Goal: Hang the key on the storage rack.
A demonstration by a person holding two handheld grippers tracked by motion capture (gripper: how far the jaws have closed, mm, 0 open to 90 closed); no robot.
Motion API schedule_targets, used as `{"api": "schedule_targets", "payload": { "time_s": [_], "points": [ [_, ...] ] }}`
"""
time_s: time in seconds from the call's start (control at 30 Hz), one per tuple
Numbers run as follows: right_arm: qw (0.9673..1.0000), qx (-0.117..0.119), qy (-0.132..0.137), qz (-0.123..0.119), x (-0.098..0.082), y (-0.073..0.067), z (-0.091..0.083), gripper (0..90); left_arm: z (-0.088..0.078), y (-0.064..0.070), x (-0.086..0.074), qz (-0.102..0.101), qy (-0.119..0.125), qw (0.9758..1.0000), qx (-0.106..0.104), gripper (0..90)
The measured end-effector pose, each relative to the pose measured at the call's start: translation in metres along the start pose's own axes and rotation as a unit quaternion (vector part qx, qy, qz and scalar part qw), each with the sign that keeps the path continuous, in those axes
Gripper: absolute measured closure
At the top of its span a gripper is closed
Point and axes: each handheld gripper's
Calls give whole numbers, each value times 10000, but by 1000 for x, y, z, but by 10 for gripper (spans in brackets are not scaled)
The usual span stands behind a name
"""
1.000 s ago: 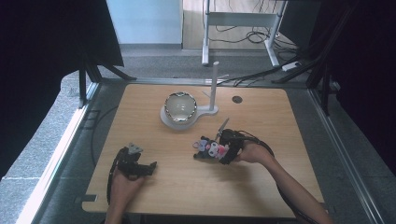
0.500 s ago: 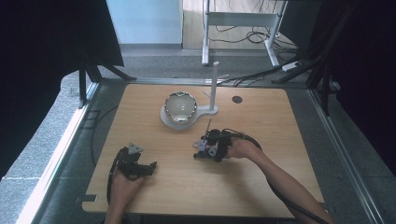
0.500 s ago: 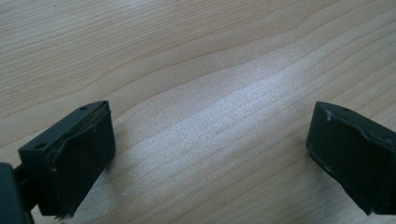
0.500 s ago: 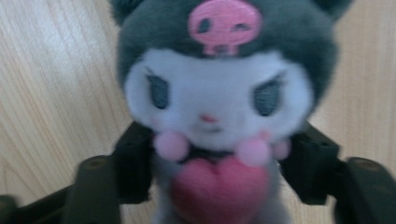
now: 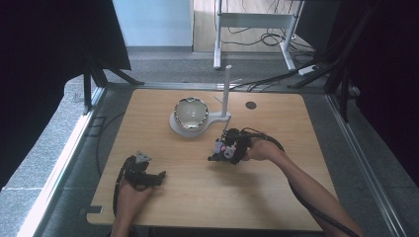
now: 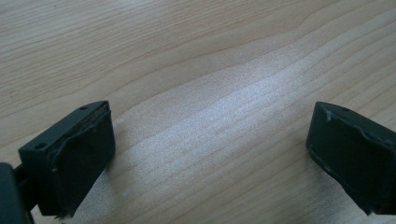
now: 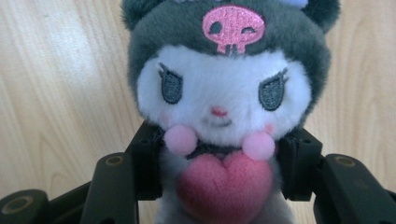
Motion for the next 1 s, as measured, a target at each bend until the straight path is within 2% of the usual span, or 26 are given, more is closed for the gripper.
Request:
{"api": "schedule_targets", "payload": {
  "time_s": [0.27,0.43,0.73,0.83,1.0],
  "points": [
    [9998,28,158,66,-12,7,-21,440,0,0,0,15,1,10000,10,13],
    [9996,-2,194,197,-19,13,-32,440,0,0,0,14,0,10000,5,13],
    [9992,-57,255,288,-33,26,-51,444,0,0,0,-2,3,10000,1,12],
    [9987,-70,355,355,-39,33,-63,446,0,0,0,-11,11,10000,4,13],
    [9981,-95,411,451,-44,40,-74,446,0,0,0,0,12,10000,5,13]
  ]
}}
Point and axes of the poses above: each handheld gripper's, and its own axes: z roughly forward along the jaws, x roughly out of its top, y roughly to its right, and after that the axes turned 11 degrees about -y, right-handed
